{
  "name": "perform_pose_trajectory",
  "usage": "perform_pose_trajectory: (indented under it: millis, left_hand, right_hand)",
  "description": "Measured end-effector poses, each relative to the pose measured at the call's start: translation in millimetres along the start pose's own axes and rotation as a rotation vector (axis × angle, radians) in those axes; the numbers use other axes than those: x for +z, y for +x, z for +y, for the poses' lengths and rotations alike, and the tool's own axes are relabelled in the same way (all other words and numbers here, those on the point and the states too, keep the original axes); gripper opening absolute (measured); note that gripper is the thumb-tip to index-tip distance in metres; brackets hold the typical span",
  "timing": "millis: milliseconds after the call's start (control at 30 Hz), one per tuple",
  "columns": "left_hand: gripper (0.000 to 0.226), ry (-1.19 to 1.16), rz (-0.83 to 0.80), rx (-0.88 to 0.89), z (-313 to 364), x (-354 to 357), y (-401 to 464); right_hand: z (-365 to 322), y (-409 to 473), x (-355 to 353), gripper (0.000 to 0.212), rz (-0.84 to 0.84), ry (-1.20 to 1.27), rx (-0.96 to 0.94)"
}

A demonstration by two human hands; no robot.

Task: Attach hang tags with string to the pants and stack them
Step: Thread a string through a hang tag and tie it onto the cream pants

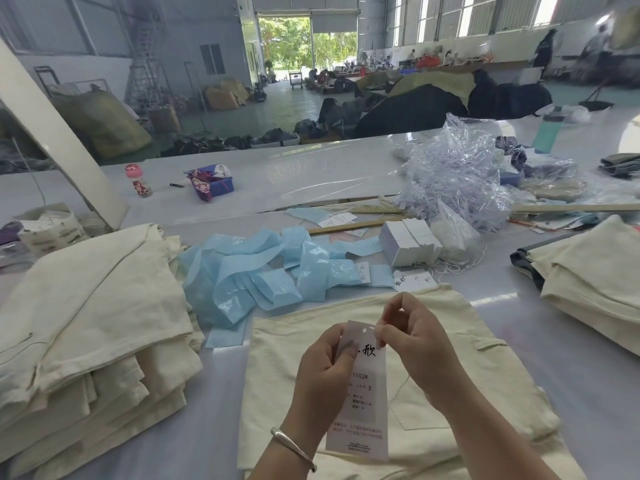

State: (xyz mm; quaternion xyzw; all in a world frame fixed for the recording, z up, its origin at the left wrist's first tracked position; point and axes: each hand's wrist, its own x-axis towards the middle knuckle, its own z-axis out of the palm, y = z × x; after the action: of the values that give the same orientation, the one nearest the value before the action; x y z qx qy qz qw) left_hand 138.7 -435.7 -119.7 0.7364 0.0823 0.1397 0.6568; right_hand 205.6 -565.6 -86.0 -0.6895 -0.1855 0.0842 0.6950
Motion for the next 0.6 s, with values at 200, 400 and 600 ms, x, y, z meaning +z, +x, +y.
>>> perform_pose_trajectory:
  millis: [200,400,600]
  left_hand:
    - [0.023,0.062,-0.009,0.061,5.3,2.3,-2.2]
    - [0.021,-0.003,-0.029,0.055,5.9,8.3,-3.1]
    - [0.038,-0.163,-0.020,-0.020,14.2,17.0,2.0]
  right_hand:
    - [4.9,-0.9,2.8,0.024,0.036,-0.056,0.012]
    - [5.8,-1.9,0.3,0.025,0.141,-0.034,-0.013]
    - [8.7,-5.4,-7.5,0.024,0.156,0.002,-0.032]
